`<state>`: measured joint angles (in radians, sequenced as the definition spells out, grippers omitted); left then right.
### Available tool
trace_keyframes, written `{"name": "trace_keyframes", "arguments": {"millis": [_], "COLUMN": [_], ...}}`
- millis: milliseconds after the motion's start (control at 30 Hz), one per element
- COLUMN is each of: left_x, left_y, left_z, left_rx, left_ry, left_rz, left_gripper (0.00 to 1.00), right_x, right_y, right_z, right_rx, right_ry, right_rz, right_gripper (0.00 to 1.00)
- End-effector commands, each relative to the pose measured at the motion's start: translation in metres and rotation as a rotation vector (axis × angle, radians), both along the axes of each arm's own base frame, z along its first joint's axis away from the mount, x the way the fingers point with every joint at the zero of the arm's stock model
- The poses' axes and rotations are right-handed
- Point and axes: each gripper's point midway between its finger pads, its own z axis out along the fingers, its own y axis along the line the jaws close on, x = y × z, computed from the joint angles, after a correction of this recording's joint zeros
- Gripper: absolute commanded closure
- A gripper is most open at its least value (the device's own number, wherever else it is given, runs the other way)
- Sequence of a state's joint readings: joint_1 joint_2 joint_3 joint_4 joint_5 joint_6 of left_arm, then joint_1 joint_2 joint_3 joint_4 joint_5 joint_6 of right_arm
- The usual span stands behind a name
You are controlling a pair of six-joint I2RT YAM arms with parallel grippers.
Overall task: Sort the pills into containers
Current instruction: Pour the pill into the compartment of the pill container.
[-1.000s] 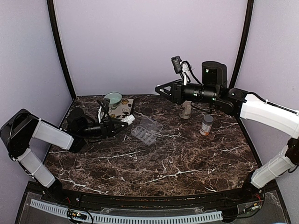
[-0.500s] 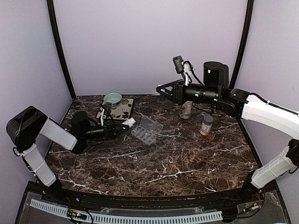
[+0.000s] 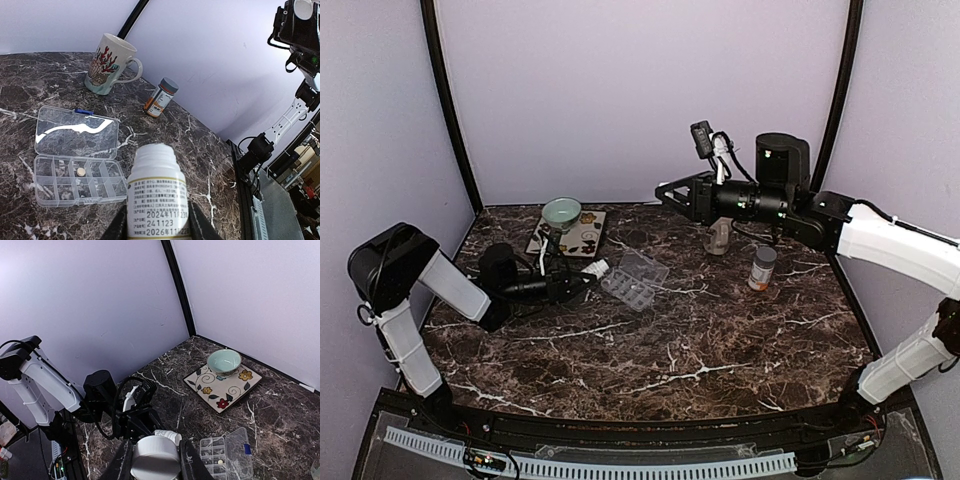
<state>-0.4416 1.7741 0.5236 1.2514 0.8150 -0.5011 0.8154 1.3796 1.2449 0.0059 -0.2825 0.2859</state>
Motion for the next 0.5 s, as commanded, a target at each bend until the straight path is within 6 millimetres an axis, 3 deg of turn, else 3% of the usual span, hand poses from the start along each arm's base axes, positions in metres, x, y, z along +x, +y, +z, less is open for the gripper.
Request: {"name": "trace_keyframes", "arguments": {"millis": [0,467], "left_x": [0.011,0.025], "left_y": [0.000,-0.005], "left_z": [-0.004,-0.020], "left_rx": [0.033,0.083], "left_ry": [-0.033,-0.015], "left_rz": [0.011,-0.001], "left_gripper": [1.00,1.00], "right_x": [-0.001,-0.001], "right_y": [-0.007,-0.007], "right_z": [0.014,0.011], "right_rx": [0.037,0.032], "right_ry": [-0.036,-0.029], "right_rz": [-0.016,-0.015], "right_gripper": [0.98,0.98]}}
